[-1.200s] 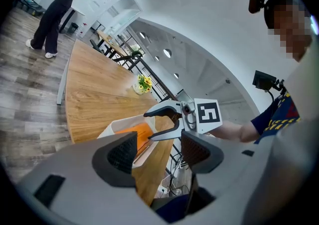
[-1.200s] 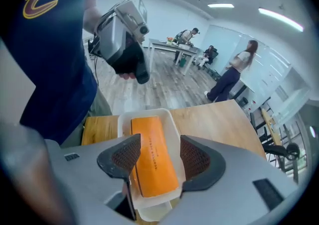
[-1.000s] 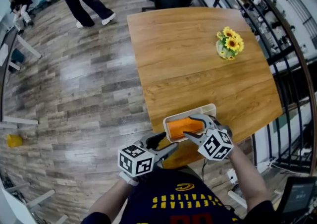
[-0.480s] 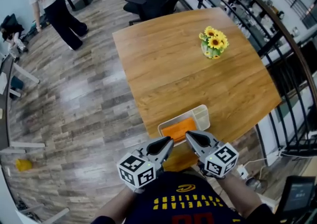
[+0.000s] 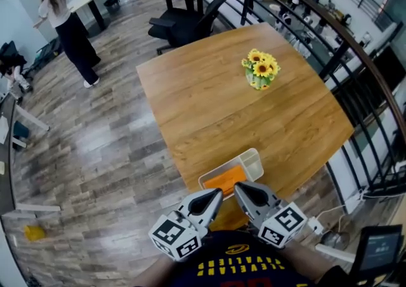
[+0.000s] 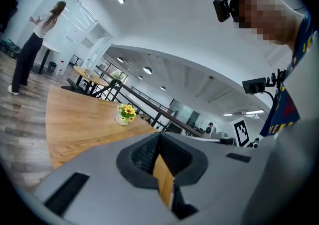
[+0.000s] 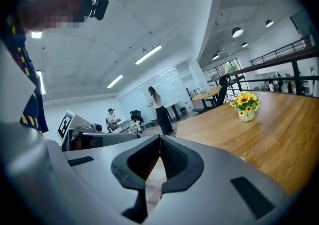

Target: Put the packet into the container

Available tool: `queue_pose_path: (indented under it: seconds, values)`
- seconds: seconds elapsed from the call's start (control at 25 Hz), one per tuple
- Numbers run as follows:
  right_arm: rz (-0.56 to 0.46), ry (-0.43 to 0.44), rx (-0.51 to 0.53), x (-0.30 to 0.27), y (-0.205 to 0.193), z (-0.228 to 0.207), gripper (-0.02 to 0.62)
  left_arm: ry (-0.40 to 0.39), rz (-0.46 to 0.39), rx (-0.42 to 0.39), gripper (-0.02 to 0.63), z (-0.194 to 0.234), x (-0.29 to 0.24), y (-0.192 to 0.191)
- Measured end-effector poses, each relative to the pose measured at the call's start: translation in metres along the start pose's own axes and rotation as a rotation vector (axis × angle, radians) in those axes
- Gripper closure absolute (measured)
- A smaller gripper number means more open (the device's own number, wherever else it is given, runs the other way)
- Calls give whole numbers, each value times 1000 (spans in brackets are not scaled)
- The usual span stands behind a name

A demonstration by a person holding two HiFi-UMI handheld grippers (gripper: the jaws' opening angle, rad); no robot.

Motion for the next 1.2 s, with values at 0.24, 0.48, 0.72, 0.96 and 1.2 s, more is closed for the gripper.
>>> queue_pose_path:
  seconds: [0.24,0.48,0.72,0.96,1.2]
  values:
    - [-73,-29,24,5,12,-3,586,27,-13,-10,606,1,3,3]
    - [-70,-32,25,7,10,-4,586,41,-14,-25,606,1,3,6]
    - [-64,-36,42,9,10,-4,586,45,-10,-30,606,0,1,7]
    - [-68,-48,69,11,12,-7,586,39,-2,-44,606,-2,-4,7]
    - [-69,-57,70,14,14,-9,586,32,11,-49,606,-3,-7,7]
Point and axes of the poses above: the fingertips, and each gripper's own axes: x backward along the fingers, z to its left, y out of its top, the point moved 6 cm from there along x, backward along the fingers, and after that the axes turned 2 degrees about -x, right-handed, at the moved point
